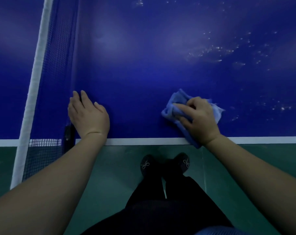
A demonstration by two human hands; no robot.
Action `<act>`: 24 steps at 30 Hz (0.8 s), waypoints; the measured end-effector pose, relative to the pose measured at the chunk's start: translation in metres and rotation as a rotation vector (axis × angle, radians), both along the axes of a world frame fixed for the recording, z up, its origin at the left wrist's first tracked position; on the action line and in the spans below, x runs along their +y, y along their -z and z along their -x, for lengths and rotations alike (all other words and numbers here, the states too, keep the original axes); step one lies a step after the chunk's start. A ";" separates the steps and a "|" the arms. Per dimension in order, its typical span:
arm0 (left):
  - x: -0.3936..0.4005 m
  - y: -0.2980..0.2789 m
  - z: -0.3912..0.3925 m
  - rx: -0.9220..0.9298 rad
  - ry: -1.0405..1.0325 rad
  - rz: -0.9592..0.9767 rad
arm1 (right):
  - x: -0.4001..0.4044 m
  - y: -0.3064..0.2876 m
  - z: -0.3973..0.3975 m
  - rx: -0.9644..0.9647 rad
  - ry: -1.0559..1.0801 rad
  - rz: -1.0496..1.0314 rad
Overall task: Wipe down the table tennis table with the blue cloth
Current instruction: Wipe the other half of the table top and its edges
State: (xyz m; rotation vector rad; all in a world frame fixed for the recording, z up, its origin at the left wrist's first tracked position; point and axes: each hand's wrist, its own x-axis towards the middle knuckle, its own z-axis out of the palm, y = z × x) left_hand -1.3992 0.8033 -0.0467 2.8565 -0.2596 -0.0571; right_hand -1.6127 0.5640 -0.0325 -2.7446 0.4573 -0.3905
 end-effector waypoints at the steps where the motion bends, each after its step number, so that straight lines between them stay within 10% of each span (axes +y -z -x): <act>1: 0.000 0.000 0.000 -0.001 -0.001 -0.001 | -0.015 0.001 0.007 0.004 0.072 0.026; 6: -0.002 -0.002 0.001 -0.001 -0.010 -0.002 | -0.056 0.002 0.009 0.044 0.819 -0.055; 12: -0.002 -0.001 0.002 0.003 -0.009 0.017 | -0.025 0.007 0.006 0.014 0.179 0.008; 18: -0.004 -0.002 0.003 0.008 -0.009 0.010 | -0.068 0.006 0.033 0.011 0.862 -0.043; 24: -0.002 -0.002 0.003 0.008 -0.003 0.019 | -0.033 0.003 -0.020 0.039 0.390 -0.063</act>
